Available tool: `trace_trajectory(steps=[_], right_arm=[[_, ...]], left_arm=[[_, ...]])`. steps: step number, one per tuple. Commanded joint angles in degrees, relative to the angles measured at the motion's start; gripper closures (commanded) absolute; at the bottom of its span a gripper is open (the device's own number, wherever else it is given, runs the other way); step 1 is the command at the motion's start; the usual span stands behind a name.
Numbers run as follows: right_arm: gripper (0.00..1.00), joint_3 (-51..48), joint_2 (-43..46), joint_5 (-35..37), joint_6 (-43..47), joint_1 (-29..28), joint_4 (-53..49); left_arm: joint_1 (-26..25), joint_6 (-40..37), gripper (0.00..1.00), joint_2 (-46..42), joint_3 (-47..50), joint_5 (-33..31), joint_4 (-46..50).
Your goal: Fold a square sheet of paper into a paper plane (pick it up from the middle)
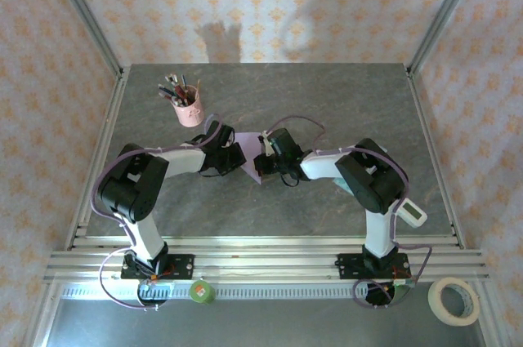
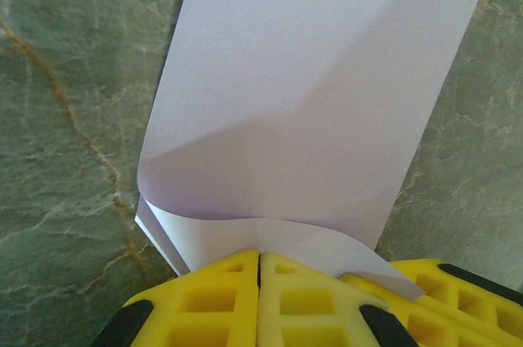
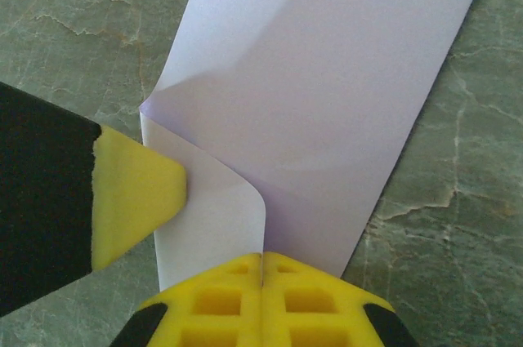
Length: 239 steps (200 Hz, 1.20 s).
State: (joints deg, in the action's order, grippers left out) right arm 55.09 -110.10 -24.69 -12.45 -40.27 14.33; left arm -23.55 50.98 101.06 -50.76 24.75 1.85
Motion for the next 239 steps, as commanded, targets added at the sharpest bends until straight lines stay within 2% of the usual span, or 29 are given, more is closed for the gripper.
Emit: trace_trajectory(steps=[1, 51, 78, 125, 170, 209, 239], right_arm=[[0.99, -0.1, -2.8, 1.7, -0.1, 0.6, -4.7], [0.94, 0.7, -1.4, 1.2, -1.6, 0.7, -5.0], [0.8, 3.7, 1.4, 3.4, -4.1, 0.8, -8.9], [0.67, 4.6, 7.9, 5.7, -7.6, 1.5, -13.5], [0.69, 3.2, 12.0, -2.8, -4.7, 1.5, -14.6], [0.82, 5.0, 7.6, -9.6, -3.9, 1.4, -16.5], [0.88, 6.6, 4.7, -11.3, -3.6, 0.7, -17.4]], left_arm=[[0.0, -0.1, 0.91, 1.5, 0.9, -1.7, 0.8], [0.1, 0.3, 0.91, 2.3, 0.9, -2.4, 1.3], [0.0, 0.4, 0.91, 2.4, 1.0, -3.0, 1.6], [0.0, 1.3, 0.91, 2.5, 1.0, -3.1, 1.2], [0.0, 1.3, 0.91, 2.4, 0.2, -2.6, 1.2], [0.1, 1.4, 0.91, 2.2, 0.0, -2.2, 0.7], [0.0, 1.5, 0.91, 2.0, 0.0, -1.6, 0.4]])
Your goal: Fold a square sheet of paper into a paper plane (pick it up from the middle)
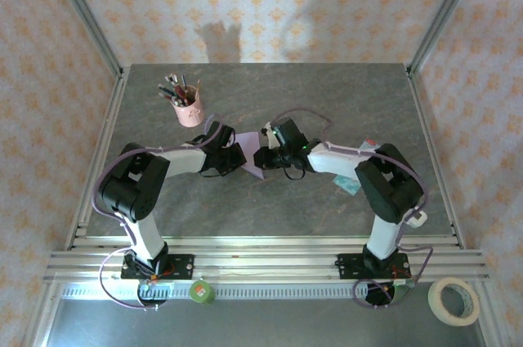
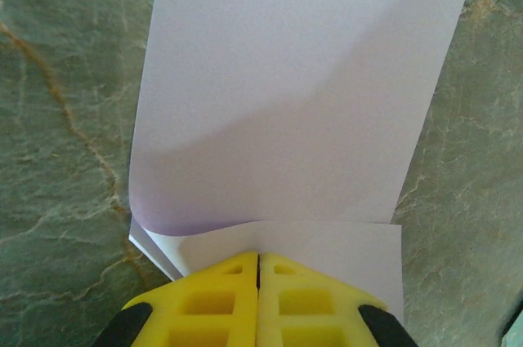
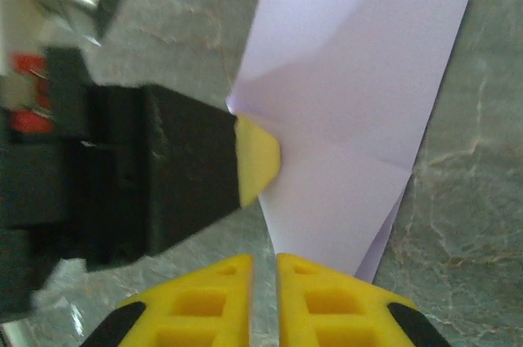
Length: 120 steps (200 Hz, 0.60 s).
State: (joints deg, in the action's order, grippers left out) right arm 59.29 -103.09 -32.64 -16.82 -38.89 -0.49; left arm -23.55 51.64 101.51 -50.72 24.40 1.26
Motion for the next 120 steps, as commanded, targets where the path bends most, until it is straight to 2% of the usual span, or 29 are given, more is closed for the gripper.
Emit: trace_trajectory(steps=[1, 120], right_arm=[[0.88, 2.4, -2.4, -3.3, 0.7, -0.7, -2.6], [0.9, 6.7, -9.1, -2.3, 2.1, -1.8, -5.2]], left_arm=[[0.0, 0.9, 0.91, 1.5, -0.1, -1.2, 0.9], [0.0, 0.2, 0.89, 2.0, -0.9, 0.9, 0.8]])
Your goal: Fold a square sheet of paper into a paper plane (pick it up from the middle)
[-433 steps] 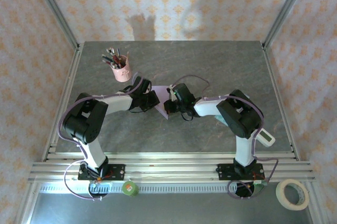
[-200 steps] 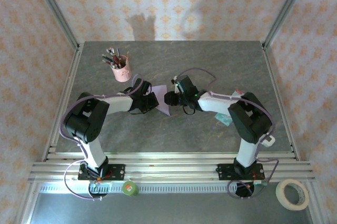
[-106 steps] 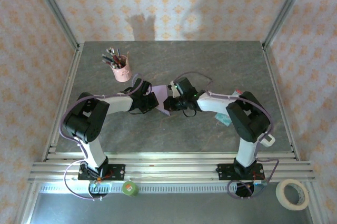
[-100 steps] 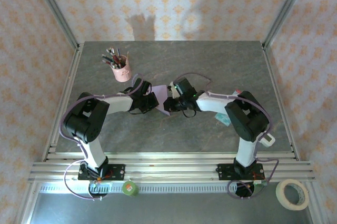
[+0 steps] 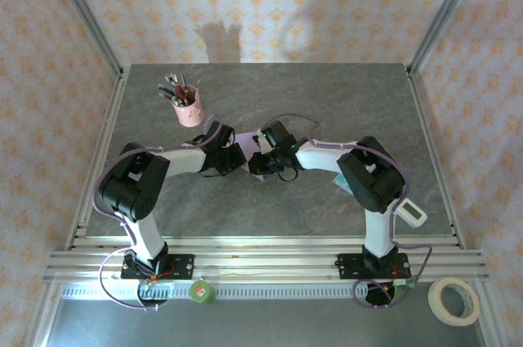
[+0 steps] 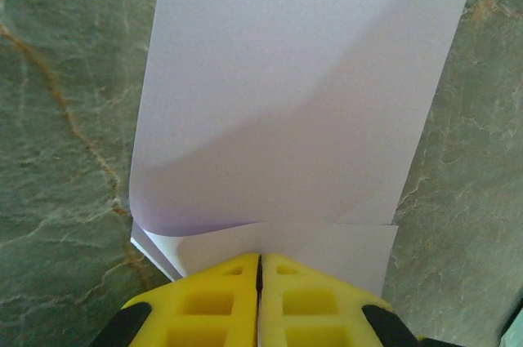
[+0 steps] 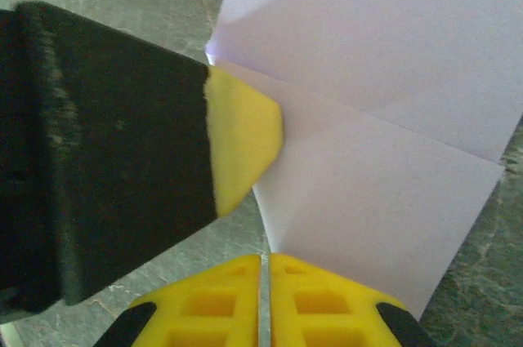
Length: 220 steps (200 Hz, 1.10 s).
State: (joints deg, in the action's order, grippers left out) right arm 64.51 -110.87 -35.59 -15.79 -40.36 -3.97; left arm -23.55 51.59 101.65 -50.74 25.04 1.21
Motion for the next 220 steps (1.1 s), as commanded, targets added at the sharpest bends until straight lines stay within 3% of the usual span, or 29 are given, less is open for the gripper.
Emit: trace_trajectory(steps=[1, 109, 220], right_arm=[[0.9, 1.4, -1.4, 0.6, 1.0, -0.3, -1.7], [0.9, 0.2, -2.5, 1.9, 2.1, -0.4, -3.4], [0.9, -6.8, 2.9, 3.1, 8.2, -0.2, -13.9]], left_arm=[[0.0, 0.3, 0.89, 1.9, -0.9, 0.2, 0.9], [0.0, -0.5, 0.9, 3.3, -1.0, -2.7, 3.9], [0.1, -1.5, 0.91, 5.8, 0.6, -7.6, 6.4]])
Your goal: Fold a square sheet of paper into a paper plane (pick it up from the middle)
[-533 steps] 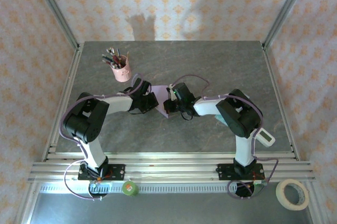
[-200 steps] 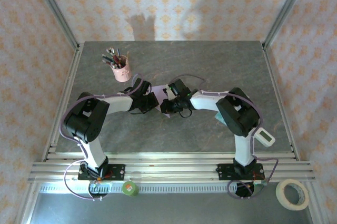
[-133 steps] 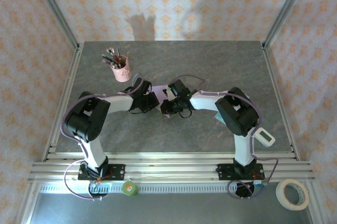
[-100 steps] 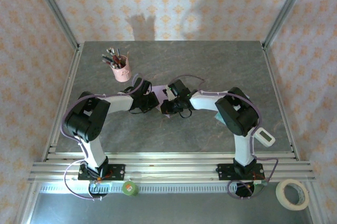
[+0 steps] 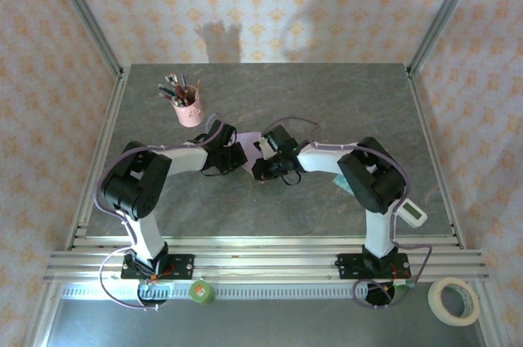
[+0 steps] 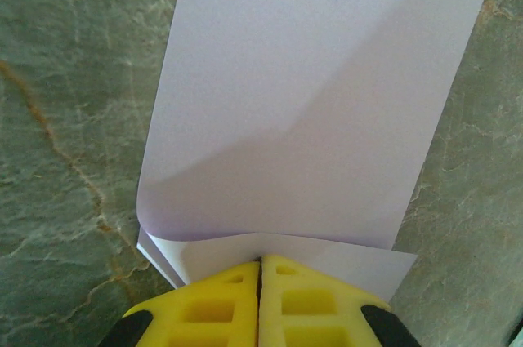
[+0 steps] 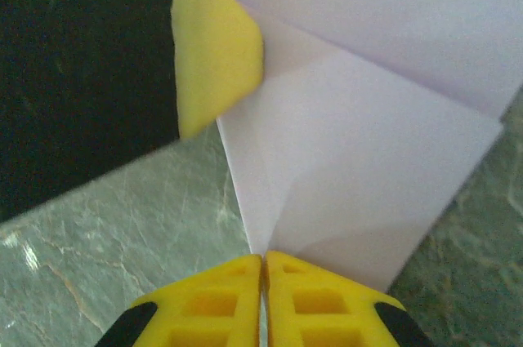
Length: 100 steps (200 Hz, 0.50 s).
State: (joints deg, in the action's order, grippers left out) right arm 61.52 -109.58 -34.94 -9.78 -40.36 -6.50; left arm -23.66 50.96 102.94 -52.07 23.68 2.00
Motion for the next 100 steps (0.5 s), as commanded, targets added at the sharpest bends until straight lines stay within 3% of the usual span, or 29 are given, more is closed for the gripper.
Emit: trace_trajectory(steps=[1, 57, 100], right_arm=[[0.9, -3.9, 1.7, 2.5, 2.1, -0.2, -11.4], [0.89, -8.3, 6.3, 4.4, 2.6, 0.4, -13.3], [0.89, -5.5, 11.2, 2.6, 0.2, 0.5, -7.7]], left_arm=[[0.1, -0.9, 0.91, 4.5, 1.9, -6.3, 5.6], [0.1, -1.5, 0.91, 4.7, 1.5, -6.5, 5.7], [0.2, -1.7, 0.91, 4.1, 1.5, -5.2, 4.9]])
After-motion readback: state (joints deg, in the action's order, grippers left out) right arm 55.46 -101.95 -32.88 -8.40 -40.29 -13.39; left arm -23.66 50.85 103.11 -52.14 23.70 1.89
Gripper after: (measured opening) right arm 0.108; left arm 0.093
